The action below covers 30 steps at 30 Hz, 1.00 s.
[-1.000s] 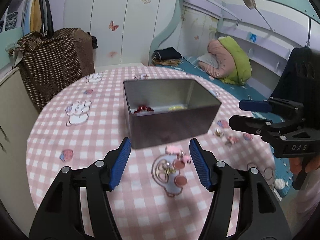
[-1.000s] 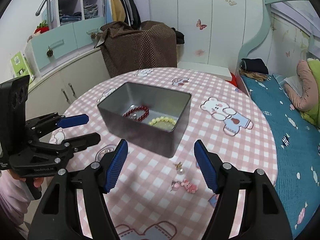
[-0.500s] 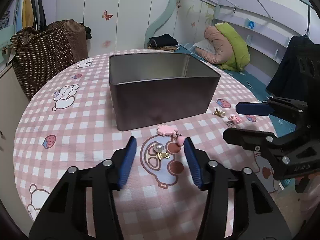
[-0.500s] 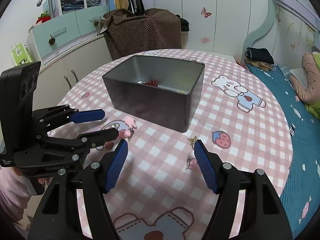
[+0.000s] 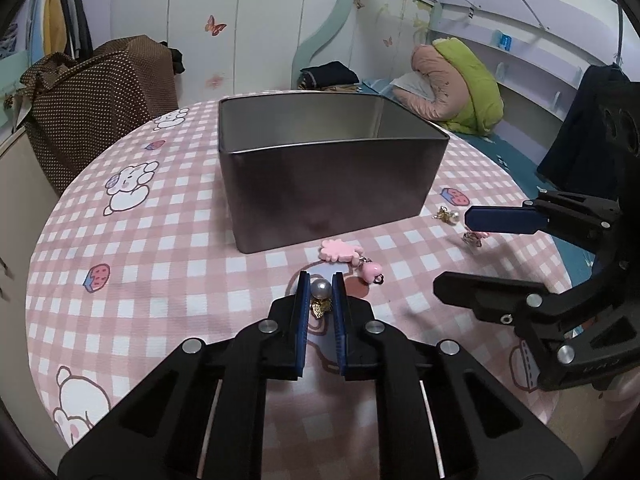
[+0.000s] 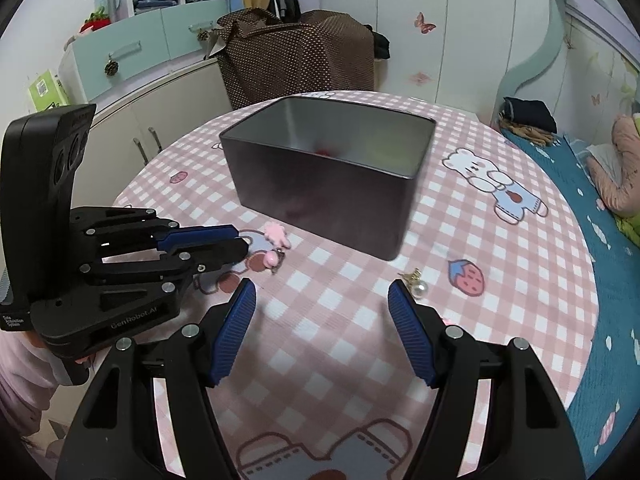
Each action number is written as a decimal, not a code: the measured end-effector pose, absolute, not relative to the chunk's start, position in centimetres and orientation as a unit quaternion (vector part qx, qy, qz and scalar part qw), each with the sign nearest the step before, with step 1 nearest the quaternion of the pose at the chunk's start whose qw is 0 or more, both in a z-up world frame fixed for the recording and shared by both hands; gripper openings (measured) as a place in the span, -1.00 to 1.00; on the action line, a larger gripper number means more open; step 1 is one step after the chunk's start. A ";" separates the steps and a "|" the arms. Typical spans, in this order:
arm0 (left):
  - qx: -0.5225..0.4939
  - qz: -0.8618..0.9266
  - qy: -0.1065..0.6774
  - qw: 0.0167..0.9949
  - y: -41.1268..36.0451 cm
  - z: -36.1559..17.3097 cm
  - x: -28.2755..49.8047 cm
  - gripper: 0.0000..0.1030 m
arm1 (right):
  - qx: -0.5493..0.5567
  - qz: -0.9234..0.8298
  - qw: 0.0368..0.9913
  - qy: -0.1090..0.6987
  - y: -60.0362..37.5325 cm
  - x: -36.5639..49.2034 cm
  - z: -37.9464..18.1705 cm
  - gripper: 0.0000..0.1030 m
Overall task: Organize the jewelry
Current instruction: 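Grasp a pearl earring with the left gripper while the right grasps a pink charm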
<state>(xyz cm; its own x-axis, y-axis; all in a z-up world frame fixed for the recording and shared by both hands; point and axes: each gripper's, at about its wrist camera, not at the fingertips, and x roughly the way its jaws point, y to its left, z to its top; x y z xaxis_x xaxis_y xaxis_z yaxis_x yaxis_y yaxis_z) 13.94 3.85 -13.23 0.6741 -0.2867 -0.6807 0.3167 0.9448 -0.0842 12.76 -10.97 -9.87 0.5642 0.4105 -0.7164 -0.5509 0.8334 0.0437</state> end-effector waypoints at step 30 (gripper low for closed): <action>-0.015 -0.154 0.351 0.923 6.0 -12.7 12.7 -0.79 | -0.141 0.288 0.860 0.397 -6.8 14.0 -11.2 -0.78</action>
<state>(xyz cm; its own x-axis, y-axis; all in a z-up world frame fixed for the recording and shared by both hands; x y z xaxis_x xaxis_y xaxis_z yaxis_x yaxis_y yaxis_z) 12.68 6.05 -12.71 0.7053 -0.2956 -0.6444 0.2744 0.9519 -0.1364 14.03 -6.78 -11.21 0.5191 0.3838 -0.7637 -0.6076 0.7941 -0.0139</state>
